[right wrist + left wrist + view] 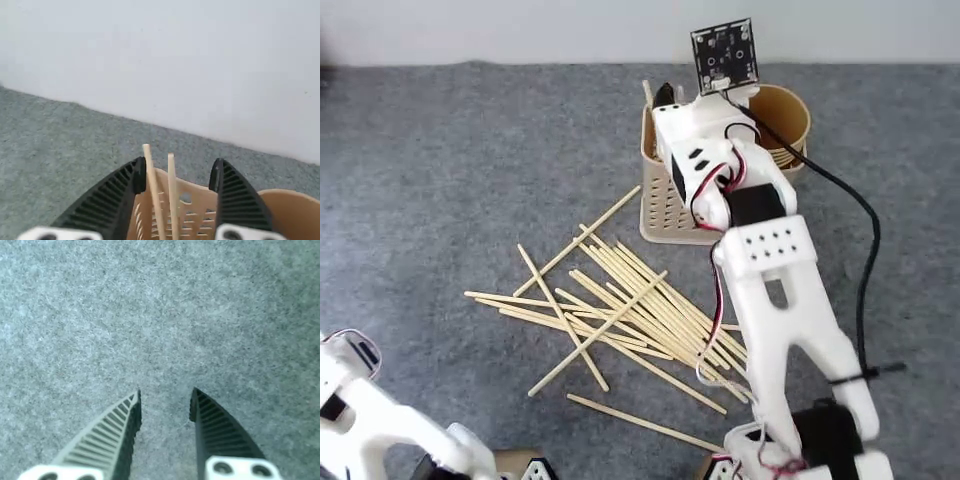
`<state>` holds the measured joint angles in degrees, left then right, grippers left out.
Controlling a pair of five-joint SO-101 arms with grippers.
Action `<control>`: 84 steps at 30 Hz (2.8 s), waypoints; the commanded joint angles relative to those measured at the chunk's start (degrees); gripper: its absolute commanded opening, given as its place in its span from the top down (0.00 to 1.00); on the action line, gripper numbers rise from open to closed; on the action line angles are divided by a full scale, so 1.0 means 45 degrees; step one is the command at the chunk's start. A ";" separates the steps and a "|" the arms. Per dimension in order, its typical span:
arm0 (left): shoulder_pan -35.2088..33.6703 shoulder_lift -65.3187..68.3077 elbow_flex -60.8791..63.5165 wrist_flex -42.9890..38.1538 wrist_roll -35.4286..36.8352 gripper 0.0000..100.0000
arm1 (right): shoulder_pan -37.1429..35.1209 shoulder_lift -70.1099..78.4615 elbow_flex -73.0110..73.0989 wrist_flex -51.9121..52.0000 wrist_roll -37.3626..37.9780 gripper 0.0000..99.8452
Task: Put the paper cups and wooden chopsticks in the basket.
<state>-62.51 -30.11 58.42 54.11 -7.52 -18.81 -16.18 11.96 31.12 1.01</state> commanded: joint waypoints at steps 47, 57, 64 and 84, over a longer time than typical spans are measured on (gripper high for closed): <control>0.7873 -0.0176 -0.4737 0.4005 0.4337 0.84 | 0.1143 -0.6105 0.5978 0.8703 0.0664 0.99; 0.3829 -0.0176 -0.4249 0.3985 0.4317 0.84 | -0.2159 -0.4933 0.6427 0.6789 -0.1074 0.91; 0.3048 -0.0176 -0.3253 0.3946 0.4317 0.84 | -0.2921 -0.0518 0.3614 0.6867 -0.4415 0.89; 0.3106 -0.0156 -0.1612 0.1993 0.4317 0.84 | -0.3057 0.6769 -0.0703 0.6886 -0.6486 0.89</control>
<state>-48.53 -30.11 51.47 64.40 11.38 -33.14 12.22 9.23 61.98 -27.56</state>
